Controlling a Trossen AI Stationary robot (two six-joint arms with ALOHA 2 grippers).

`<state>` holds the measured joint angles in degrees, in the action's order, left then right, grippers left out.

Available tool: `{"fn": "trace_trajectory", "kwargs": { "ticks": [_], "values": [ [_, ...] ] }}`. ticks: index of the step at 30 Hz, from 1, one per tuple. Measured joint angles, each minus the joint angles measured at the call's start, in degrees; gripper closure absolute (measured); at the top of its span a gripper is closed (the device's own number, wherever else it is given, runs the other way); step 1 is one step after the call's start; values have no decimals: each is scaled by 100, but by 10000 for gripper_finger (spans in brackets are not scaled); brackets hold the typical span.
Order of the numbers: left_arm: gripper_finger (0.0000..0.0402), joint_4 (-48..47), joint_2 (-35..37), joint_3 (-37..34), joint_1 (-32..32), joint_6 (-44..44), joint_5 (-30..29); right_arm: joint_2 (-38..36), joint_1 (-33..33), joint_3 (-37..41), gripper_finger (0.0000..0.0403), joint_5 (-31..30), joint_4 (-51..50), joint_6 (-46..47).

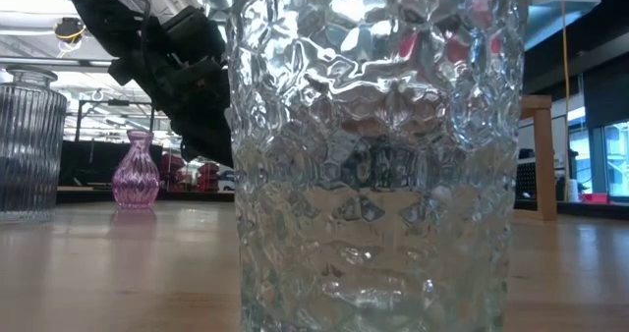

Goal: Sort vases onto shelf
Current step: Put the red vase on the shelf aligned with the other red vase

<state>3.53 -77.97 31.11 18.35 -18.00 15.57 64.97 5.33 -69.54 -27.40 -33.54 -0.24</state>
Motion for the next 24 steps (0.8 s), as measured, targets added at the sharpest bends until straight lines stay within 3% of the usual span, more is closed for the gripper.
{"fn": "trace_trajectory", "kwargs": {
  "ticks": [5, 11, 16, 24],
  "values": [
    [285, 1, 0, -2, 0, -145, 0, 2, -1170, -4, 249, 1861, 571, -994],
    [285, 0, 0, -2, -35, -481, 5, -63, -2158, -4, 249, 3086, 1061, -1405],
    [285, 0, 0, -2, -190, -663, -76, -424, -2580, 45, 249, 3680, 936, -1544],
    [285, -4, 0, -2, -470, -757, -411, -1938, -2788, 1324, 249, 3892, 1016, -974]
  ]
}}
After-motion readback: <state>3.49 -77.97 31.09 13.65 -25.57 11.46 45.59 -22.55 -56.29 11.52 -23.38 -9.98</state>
